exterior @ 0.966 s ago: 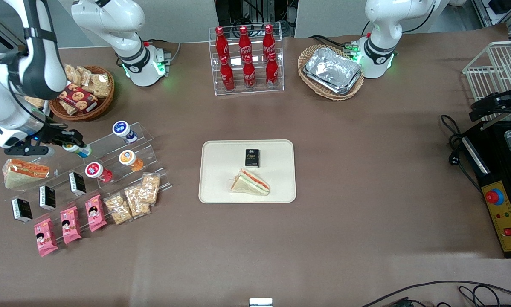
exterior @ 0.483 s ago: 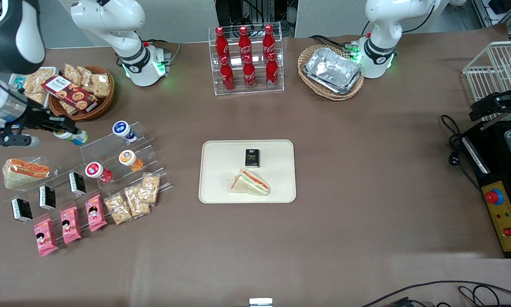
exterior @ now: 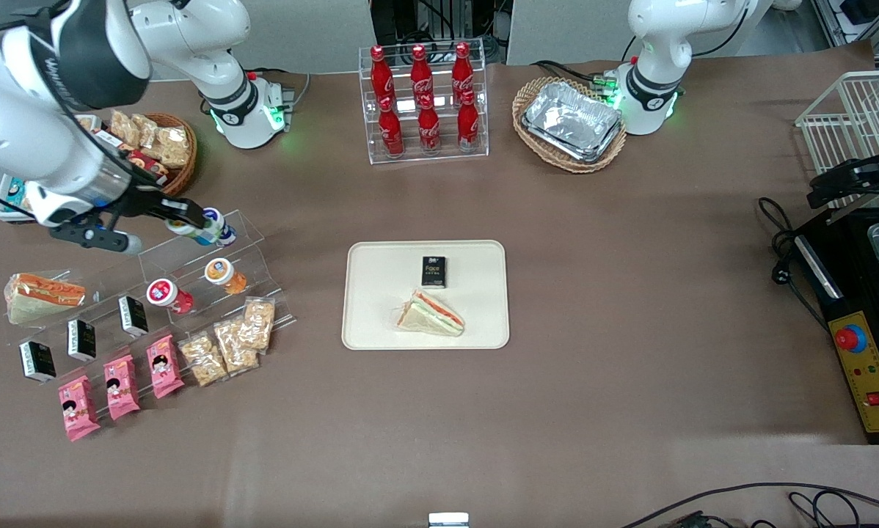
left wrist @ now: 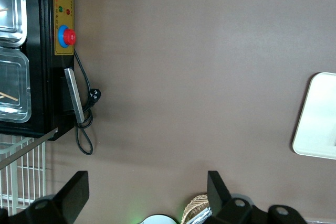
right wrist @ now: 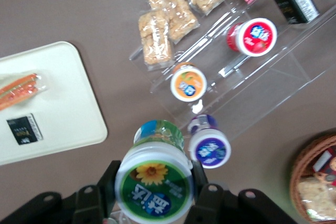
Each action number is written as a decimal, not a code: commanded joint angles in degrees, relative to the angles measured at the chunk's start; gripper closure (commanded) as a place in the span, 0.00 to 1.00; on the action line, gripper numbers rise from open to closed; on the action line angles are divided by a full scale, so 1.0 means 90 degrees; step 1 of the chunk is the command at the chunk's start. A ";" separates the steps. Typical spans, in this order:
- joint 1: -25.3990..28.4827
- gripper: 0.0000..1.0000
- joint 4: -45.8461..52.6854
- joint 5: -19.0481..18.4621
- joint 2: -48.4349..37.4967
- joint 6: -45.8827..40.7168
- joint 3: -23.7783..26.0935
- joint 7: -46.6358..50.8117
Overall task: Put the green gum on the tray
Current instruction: 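Carry the green gum tub with the right gripper over the cream tray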
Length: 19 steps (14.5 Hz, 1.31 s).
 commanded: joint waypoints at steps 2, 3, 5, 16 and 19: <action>0.0736 0.62 0.0200 0.0222 0.0522 0.0605 -0.0055 0.0949; 0.0912 0.62 0.0200 0.0290 0.0658 0.0762 -0.0065 0.1153; 0.1341 0.62 0.0190 0.0271 0.0961 0.1200 -0.0075 0.1903; 0.2563 0.63 -0.0015 0.0134 0.2505 0.3008 -0.0085 0.3381; 0.2740 0.63 -0.0083 0.0125 0.2768 0.3350 -0.0085 0.3615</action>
